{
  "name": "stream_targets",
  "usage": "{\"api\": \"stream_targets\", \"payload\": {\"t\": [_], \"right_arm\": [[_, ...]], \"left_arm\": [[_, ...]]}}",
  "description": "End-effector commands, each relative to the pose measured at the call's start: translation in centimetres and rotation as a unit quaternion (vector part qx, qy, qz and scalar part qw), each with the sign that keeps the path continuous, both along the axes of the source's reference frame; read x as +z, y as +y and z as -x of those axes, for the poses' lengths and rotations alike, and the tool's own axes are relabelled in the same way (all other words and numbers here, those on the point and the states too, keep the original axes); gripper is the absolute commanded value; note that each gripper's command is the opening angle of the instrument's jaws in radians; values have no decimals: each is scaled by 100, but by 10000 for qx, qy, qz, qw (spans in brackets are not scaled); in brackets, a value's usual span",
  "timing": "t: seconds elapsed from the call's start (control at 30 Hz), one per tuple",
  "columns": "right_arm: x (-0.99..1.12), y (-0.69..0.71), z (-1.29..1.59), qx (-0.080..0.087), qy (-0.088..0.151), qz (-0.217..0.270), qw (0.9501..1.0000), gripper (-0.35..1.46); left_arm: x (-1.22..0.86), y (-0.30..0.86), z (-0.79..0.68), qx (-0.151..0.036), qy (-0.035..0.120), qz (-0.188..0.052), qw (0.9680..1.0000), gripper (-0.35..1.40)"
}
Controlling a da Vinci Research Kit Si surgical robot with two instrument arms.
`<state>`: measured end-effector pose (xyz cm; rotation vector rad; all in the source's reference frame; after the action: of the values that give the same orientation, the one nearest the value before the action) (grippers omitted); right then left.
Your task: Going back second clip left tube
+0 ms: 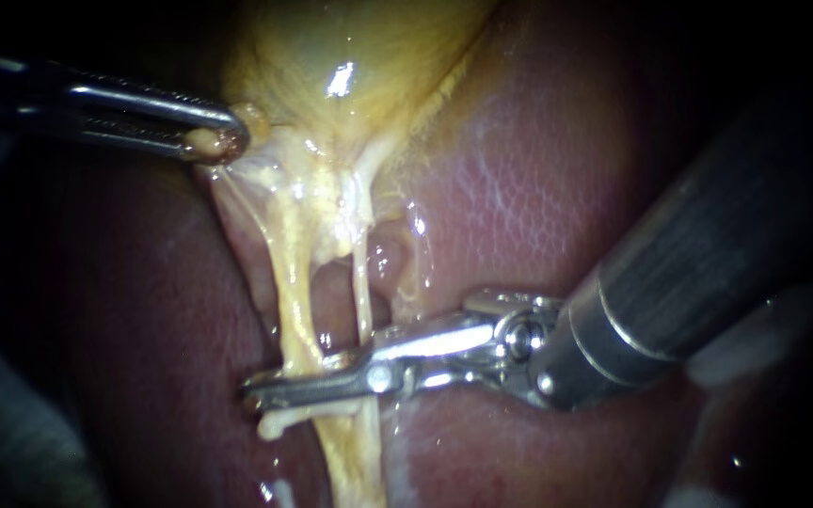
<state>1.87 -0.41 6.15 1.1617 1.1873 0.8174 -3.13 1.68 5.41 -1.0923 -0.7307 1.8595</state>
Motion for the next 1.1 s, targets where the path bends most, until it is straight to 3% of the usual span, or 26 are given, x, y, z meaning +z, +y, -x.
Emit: {"api": "stream_targets", "payload": {"t": [0.03, 0.13, 0.2, 0.33, 0.47, 0.63, 0.7, 0.77, 0.8, 0.83, 0.87, 0.97, 1.1], "right_arm": [[0, 0, -1, 13, 39, 72, 10000, -29], [1, 1, -6, 45, 156, 469, 9988, 21], [1, 2, -10, 77, 197, 640, 9977, 36], [3, 3, -13, 63, 40, 1259, 9920, 45], [8, 7, -10, -26, -244, 1929, 9809, 48], [12, 11, 2, -36, -290, 2478, 9684, 49], [11, 10, 12, -61, -227, 2809, 9594, 49], [8, 10, 22, -74, -199, 2994, 9539, 49], [4, 11, 29, -117, -155, 3206, 9470, 49], [0, 13, 36, -155, -155, 3313, 9433, 49], [-5, 15, 42, -194, -173, 3421, 9393, 49], [-27, 26, 67, -325, -356, 3859, 9213, 49], [-62, 46, 103, -395, -522, 4117, 9090, 50]], "left_arm": [[0, 0, 0, 0, 0, 0, 10000, -35], [0, 0, 0, 0, 0, 0, 10000, -35], [0, 0, 0, 0, 0, 0, 10000, -35], [0, 0, 0, 0, 0, 0, 10000, -35], [0, 0, -1, 1, 0, 0, 10000, -35], [0, 0, -1, 2, -1, 0, 10000, -35], [0, 0, -2, 3, -2, 0, 10000, -35], [0, 0, -2, 4, -2, 0, 10000, -35], [0, 0, -2, 4, -2, 0, 10000, -35], [0, 0, -2, 4, -2, 0, 10000, -35], [0, 0, -2, 5, -2, 0, 10000, -35], [0, 0, -2, 5, -3, 0, 10000, -35], [0, 0, -2, 6, -3, 0, 10000, -35]]}}
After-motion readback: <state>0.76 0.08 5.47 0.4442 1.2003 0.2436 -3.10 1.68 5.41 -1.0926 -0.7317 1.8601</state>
